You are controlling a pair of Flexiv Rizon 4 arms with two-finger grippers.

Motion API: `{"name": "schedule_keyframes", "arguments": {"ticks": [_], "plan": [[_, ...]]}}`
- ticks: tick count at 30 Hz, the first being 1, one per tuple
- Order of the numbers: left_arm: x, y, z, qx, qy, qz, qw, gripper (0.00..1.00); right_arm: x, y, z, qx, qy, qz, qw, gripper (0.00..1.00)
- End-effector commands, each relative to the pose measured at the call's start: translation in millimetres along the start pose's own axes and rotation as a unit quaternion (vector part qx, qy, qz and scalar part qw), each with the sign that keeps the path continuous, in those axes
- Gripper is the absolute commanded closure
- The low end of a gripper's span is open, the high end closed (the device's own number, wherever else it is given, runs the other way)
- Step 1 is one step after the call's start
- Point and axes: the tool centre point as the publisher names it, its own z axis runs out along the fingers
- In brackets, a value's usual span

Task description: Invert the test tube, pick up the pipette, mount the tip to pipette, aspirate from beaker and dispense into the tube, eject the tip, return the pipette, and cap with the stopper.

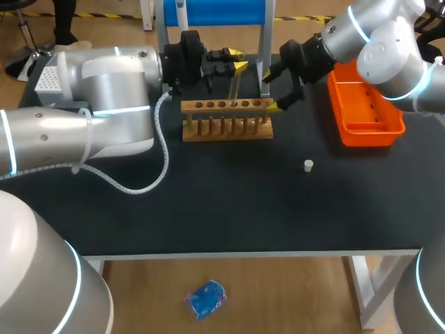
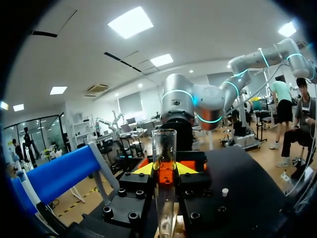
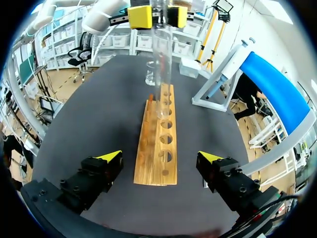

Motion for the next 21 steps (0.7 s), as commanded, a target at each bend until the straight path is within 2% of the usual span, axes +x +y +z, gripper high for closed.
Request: {"name": "schedule_keyframes", "arguments": {"ticks": [1,21], "plan": [[-4.3,2.1,3.5,0.0,-0.001,-0.004,1.0,1.0,-1.2,-0.2,-0.4,0.001,0.002,0.0,1.0,0.0],[-9.0,12.0,4.9,0.0,-0.009,-0.023,1.0,1.0,-1.2,-0.2,-0.4,0.001,0.002,0.0,1.0,0.0]]}}
